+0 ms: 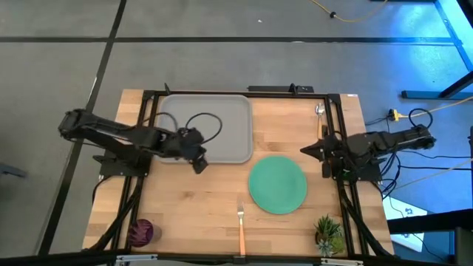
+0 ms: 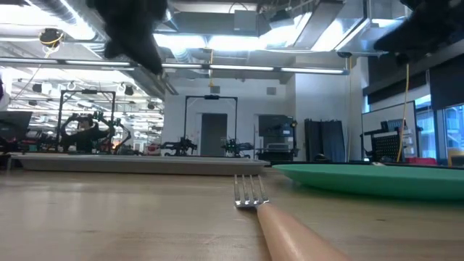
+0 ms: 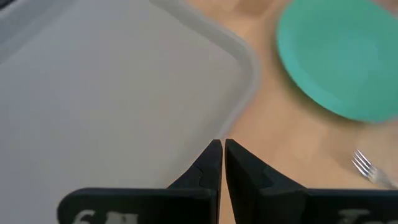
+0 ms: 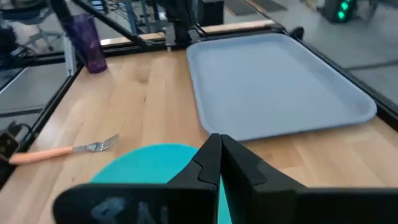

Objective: Pick and place plate/cup/fork/spoon on tray
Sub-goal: Put the purple cup on the top left of the gray tray

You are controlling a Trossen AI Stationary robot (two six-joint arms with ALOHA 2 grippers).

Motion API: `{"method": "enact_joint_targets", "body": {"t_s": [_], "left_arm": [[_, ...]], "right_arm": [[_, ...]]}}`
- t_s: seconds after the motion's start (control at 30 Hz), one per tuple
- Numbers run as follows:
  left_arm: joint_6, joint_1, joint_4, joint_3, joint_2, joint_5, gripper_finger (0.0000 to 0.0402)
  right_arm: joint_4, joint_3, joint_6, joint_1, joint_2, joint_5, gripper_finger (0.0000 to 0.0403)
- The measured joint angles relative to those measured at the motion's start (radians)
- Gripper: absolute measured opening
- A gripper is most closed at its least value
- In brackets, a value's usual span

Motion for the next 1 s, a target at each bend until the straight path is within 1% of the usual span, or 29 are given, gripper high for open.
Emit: {"method": "enact_joint_targets", "body": {"t_s": [0.1, 0.17, 0.27, 0.4, 0.53, 0.73, 0.87, 1.0], "left_arm": [[0.002, 0.075, 0.062, 0.000, 0.070, 0.066, 0.0011], [0.021, 0.111, 0.113, 0.000, 0.121, 0.091, 0.0011], [0.084, 0.151, 0.155, 0.000, 0.194, 0.096, 0.0005], [0.086, 0.197, 0.207, 0.000, 0.284, 0.103, 0.0001], [0.085, 0.220, 0.255, 0.000, 0.351, 0.118, 0.0001], [0.107, 0.221, 0.295, 0.000, 0.411, 0.140, 0.0000], [0.108, 0.221, 0.304, 0.000, 0.411, 0.214, 0.0000], [0.171, 0.221, 0.308, 0.000, 0.349, 0.310, 0.0000]], "right_arm": [[-0.009, 0.050, 0.042, -0.001, 0.065, 0.018, 0.0014], [-0.011, 0.076, 0.052, -0.001, 0.106, 0.018, 0.0014], [-0.010, 0.103, 0.056, -0.001, 0.158, 0.018, 0.0014], [-0.010, 0.122, 0.088, -0.001, 0.209, 0.018, 0.0014], [-0.011, 0.123, 0.127, -0.001, 0.247, 0.006, 0.0014], [-0.010, 0.123, 0.134, -0.001, 0.293, -0.009, 0.0014], [-0.009, 0.123, 0.134, -0.001, 0.311, -0.041, 0.0014], [-0.008, 0.123, 0.134, 0.000, 0.314, -0.052, 0.0014]]}}
